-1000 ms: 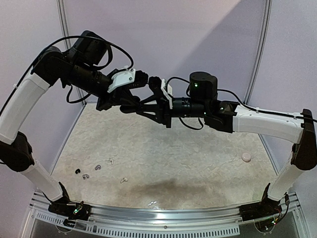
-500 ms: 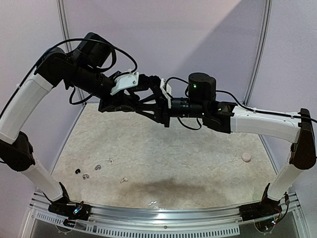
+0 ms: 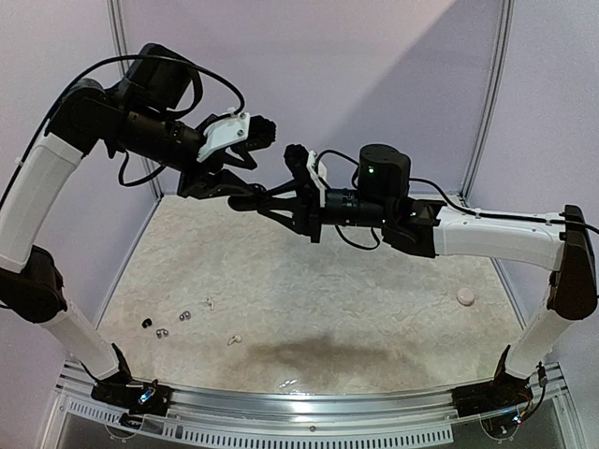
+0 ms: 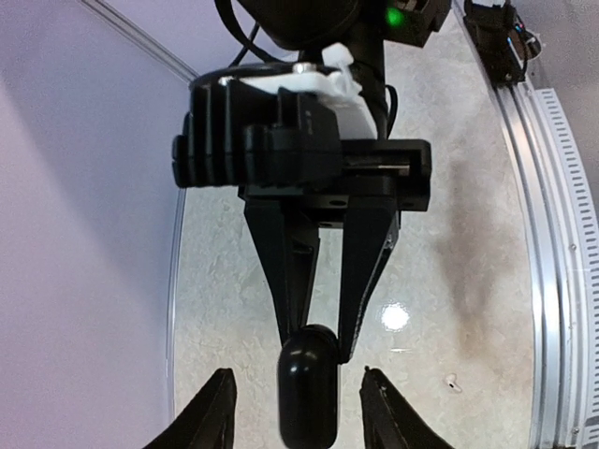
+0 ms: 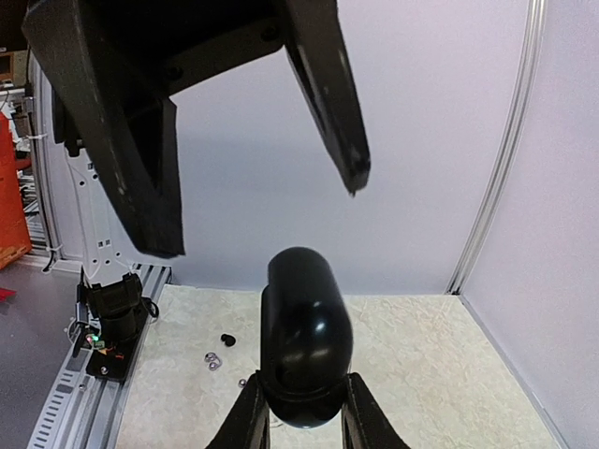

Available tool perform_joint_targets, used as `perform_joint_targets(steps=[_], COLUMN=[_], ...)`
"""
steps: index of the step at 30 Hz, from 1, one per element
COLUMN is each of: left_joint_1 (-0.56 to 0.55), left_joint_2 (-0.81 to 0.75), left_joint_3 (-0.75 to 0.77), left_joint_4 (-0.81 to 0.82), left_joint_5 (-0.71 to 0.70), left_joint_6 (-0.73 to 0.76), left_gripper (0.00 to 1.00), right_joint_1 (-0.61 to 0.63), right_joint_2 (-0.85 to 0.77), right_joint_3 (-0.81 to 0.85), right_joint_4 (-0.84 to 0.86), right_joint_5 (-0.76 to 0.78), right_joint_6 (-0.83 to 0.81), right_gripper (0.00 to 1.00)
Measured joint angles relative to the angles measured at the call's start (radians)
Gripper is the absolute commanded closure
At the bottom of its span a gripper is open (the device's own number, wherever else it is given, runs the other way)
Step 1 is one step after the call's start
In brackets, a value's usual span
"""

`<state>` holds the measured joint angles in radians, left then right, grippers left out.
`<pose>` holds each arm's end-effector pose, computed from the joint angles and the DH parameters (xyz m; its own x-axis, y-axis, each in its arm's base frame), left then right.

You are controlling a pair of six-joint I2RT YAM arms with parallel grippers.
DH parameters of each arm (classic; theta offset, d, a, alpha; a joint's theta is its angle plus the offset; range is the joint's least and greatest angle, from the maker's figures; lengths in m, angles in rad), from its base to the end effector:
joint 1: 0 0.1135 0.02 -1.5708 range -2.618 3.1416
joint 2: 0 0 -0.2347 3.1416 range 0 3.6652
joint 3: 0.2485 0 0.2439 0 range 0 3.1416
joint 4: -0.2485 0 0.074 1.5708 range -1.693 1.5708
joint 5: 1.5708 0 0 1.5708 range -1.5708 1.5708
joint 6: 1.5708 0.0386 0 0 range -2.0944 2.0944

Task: Insert the wireless bluetooth earbuds into the charging case
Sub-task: Insert the right earbud into the right side groove of the charging case, then open the charging case at the center of the board.

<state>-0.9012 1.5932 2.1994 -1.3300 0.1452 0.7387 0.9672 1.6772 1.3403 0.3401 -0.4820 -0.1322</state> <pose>0.1628 -0.2147 0.4578 0.2638 0.7402 -0.6185 0.9001 0.0416 0.4337 0.2101 0.3362 0.3257 0.1326 -0.0134 -0.9911 -0.9837 0.1206 -0.1333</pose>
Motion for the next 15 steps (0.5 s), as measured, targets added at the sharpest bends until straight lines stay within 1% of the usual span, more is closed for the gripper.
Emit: perform_joint_targets(steps=[4,6,8,10,12,15], left_joint_1=[0.008,0.032,0.078,0.118,0.141,0.148], left_joint_2=[-0.015,-0.028,-0.047,-0.08,-0.115,-0.136], left_joint_3=[0.01,0.009,-0.003,-0.054,-0.121,-0.207], left_joint_4=[0.0,0.0,0.003,0.013,0.016,0.016], left_joint_5=[0.024,0.051,0.079,0.081,0.066,0.044], left_joint_6=[-0.016,-0.033,-0.047,-0.052,-0.044,-0.027], left_gripper=[0.42,0.42,0.41,0.33,0.28,0.24], right_joint_1=[-0.005,-0.008,-0.011,-0.013,-0.015,-0.015], right_joint_2=[0.0,0.0,0.0,0.0,0.0,0.0], right_joint_3=[-0.004,-0.006,-0.008,-0.008,-0.008,-0.008], right_joint_4=[0.005,0.005,0.006,0.009,0.013,0.014], right_joint_5=[0.0,0.0,0.0,0.0,0.0,-0.006], right_joint_6=[0.013,0.019,0.025,0.031,0.037,0.042], right_gripper=[1.0,1.0,1.0,1.0,1.0,1.0])
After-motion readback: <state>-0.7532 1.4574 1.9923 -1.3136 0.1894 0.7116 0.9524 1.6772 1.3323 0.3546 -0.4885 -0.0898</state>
